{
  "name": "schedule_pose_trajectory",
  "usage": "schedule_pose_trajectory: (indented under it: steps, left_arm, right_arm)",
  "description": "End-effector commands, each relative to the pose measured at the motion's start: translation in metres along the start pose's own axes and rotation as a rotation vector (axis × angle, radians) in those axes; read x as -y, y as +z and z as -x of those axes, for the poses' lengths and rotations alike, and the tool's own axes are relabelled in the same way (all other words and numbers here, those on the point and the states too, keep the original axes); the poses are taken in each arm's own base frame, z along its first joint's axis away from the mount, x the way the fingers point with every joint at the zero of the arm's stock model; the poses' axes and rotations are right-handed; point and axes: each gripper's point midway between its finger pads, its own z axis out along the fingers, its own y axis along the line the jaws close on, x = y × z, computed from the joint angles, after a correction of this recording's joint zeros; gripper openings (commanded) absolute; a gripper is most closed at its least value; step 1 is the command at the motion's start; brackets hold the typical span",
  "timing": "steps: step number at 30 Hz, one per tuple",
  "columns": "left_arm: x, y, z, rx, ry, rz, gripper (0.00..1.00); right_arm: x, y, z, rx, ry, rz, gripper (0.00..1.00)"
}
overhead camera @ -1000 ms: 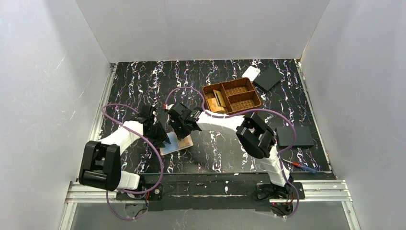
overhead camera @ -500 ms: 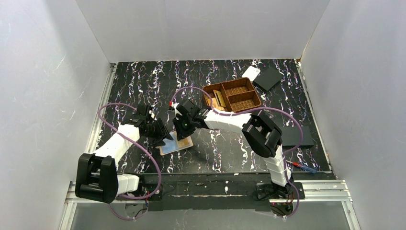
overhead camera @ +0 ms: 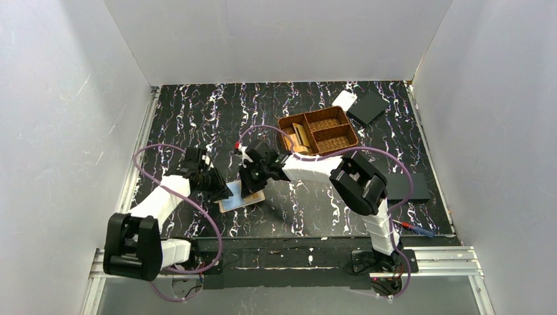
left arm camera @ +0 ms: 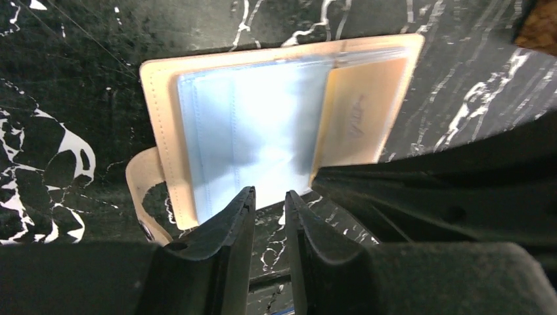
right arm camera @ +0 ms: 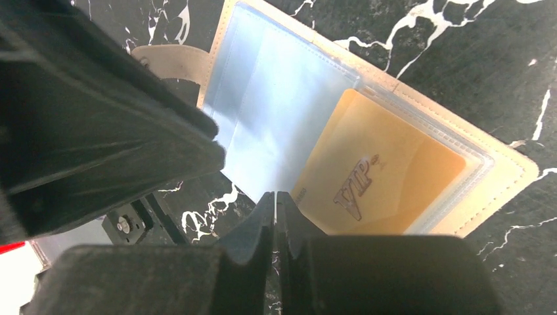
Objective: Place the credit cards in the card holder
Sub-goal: Insert the credit card into the card holder, then move the card holder to the center of the board.
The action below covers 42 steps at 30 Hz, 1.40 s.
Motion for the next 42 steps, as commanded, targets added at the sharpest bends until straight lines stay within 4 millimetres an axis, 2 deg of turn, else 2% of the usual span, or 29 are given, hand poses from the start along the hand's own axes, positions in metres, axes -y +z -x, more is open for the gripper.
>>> schedule_pose_trajectory:
  steps: [1, 5, 8, 10, 12, 14, 16, 17, 19, 21, 24, 27, 32, 35, 38, 42]
  left_arm:
    - [0.019, -0.017, 0.009, 0.087, 0.009, -0.099, 0.22]
    - [0.037, -0.016, 0.01, 0.073, 0.004, -0.193, 0.22]
    - [0.053, -0.002, 0.004, -0.011, -0.024, -0.297, 0.18]
    - [0.05, 0.009, 0.0, -0.05, -0.048, -0.297, 0.17]
    - [0.038, 0.018, -0.004, -0.066, -0.06, -0.243, 0.16]
    - [0.014, 0.024, -0.008, -0.074, -0.084, -0.111, 0.11]
    - [-0.02, 0.023, -0.016, -0.091, -0.115, 0.078, 0.0]
    - [-0.042, 0.02, -0.02, -0.089, -0.13, 0.195, 0.0]
    - [-0.067, 0.013, -0.024, -0.079, -0.158, 0.313, 0.0]
    - [-0.081, 0.009, -0.023, -0.058, -0.184, 0.369, 0.0]
    - [-0.083, 0.004, -0.016, -0.024, -0.204, 0.4, 0.0]
    - [-0.078, 0.003, -0.011, -0.02, -0.205, 0.383, 0.0]
    - [-0.068, 0.011, -0.015, -0.063, -0.215, 0.325, 0.0]
    - [-0.069, 0.011, -0.016, -0.056, -0.222, 0.324, 0.0]
    - [-0.07, 0.01, -0.014, -0.024, -0.234, 0.318, 0.0]
    - [-0.067, 0.014, -0.016, -0.007, -0.251, 0.277, 0.0]
  right_arm:
    - [-0.008, -0.009, 0.015, 0.052, 0.01, 0.048, 0.1]
    - [-0.005, -0.012, 0.016, 0.058, 0.018, 0.036, 0.08]
    - [0.003, -0.017, 0.018, 0.068, 0.029, 0.017, 0.1]
    - [0.008, -0.02, 0.019, 0.074, 0.032, 0.001, 0.11]
    - [0.013, -0.02, 0.018, 0.071, 0.035, -0.018, 0.12]
    - [0.02, -0.019, 0.015, 0.064, 0.036, -0.048, 0.12]
    - [0.025, -0.019, 0.013, 0.059, 0.036, -0.071, 0.13]
    - [0.026, -0.019, 0.012, 0.057, 0.034, -0.078, 0.13]
    - [0.029, -0.019, 0.011, 0.049, 0.027, -0.092, 0.13]
    - [0.031, -0.02, 0.012, 0.047, 0.017, -0.107, 0.13]
    - [0.033, -0.022, 0.013, 0.045, -0.01, -0.124, 0.14]
    - [0.024, -0.027, 0.018, 0.056, -0.051, -0.111, 0.16]
    - [-0.012, -0.021, 0.028, 0.079, -0.099, 0.007, 0.23]
    - [-0.026, -0.017, 0.033, 0.091, -0.129, 0.005, 0.25]
    - [-0.039, -0.017, 0.038, 0.131, -0.152, 0.008, 0.31]
    - [-0.052, -0.001, 0.04, 0.166, -0.15, 0.068, 0.32]
